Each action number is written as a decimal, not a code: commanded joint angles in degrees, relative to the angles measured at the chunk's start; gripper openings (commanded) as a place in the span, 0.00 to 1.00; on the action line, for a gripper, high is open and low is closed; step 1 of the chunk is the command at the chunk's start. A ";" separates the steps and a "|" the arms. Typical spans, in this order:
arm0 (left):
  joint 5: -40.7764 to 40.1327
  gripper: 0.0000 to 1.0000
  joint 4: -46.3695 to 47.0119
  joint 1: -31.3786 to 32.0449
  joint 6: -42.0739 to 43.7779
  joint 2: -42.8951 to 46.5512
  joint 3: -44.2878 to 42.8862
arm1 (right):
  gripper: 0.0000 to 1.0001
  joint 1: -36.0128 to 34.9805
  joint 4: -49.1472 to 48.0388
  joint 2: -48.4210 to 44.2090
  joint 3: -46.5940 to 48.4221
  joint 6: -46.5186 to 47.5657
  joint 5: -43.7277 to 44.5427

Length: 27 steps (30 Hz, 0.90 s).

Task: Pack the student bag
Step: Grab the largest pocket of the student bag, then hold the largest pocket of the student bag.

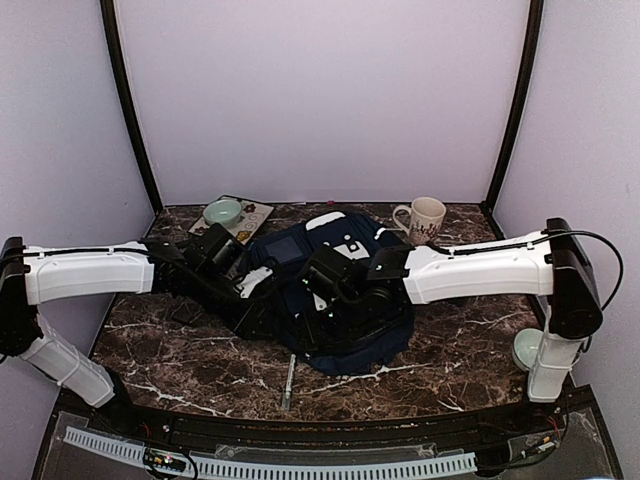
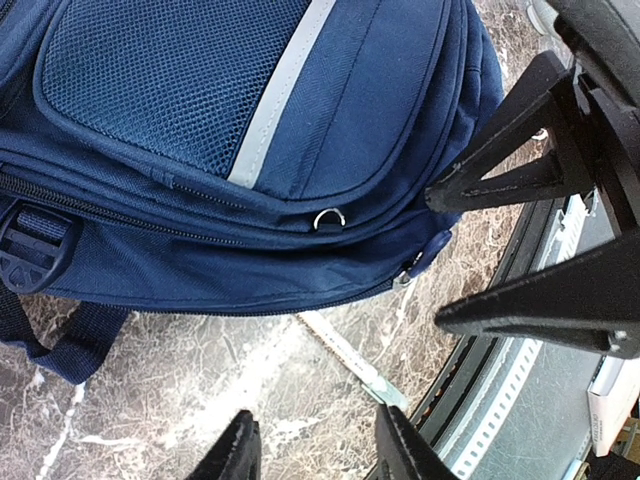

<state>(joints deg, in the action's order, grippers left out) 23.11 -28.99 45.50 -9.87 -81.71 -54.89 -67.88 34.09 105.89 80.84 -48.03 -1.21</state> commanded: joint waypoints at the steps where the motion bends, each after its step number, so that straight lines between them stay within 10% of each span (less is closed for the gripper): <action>1: 0.70 0.41 0.60 -0.14 -0.54 2.00 1.13 | 0.49 -0.41 -0.09 1.29 0.96 1.16 0.31; 19: 0.49 0.41 0.53 -0.14 -0.44 2.41 1.38 | 0.00 -0.41 1.70 1.94 0.95 3.61 0.90; 27: 0.45 0.42 0.48 -0.14 1.67 2.54 0.66 | 0.00 -0.49 0.03 -1.32 -2.26 1.76 -0.56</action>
<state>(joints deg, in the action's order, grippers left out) 23.27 -28.60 45.50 -10.17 -81.41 -54.39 -67.88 34.63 107.39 80.42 -45.30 -1.48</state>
